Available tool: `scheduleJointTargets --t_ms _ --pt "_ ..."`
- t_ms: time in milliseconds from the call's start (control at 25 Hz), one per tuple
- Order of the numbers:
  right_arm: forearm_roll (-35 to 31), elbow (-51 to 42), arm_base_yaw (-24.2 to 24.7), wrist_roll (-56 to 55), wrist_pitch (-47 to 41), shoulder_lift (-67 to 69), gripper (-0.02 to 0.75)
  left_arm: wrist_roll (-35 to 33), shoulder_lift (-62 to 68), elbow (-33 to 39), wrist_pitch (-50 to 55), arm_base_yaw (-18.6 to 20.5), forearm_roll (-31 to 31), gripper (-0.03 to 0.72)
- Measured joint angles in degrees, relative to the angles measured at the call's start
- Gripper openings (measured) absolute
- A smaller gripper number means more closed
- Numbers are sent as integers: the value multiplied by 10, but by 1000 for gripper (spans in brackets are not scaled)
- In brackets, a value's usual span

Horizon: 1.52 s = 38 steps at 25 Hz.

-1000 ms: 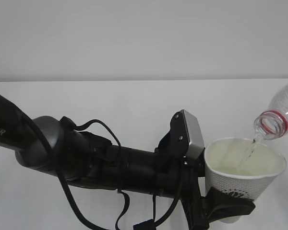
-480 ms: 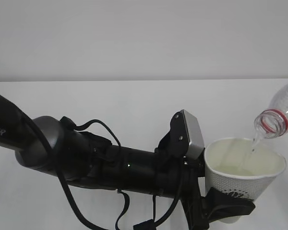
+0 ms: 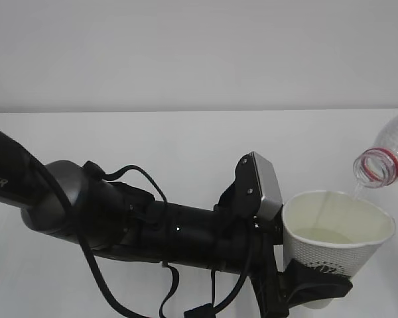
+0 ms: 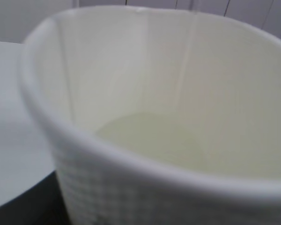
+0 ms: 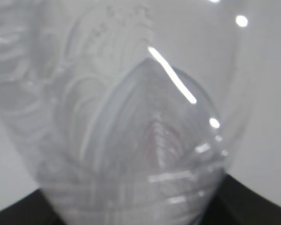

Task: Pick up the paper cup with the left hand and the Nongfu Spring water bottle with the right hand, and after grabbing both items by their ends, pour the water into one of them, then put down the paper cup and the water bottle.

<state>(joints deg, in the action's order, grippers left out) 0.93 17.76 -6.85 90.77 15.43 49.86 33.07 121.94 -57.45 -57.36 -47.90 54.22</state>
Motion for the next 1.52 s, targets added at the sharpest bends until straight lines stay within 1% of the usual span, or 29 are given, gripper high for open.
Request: scheduleJointTargets --t_ms 1520 --pt "-13 0 0 31 0 0 414 1 0 0 1 0 1 511"
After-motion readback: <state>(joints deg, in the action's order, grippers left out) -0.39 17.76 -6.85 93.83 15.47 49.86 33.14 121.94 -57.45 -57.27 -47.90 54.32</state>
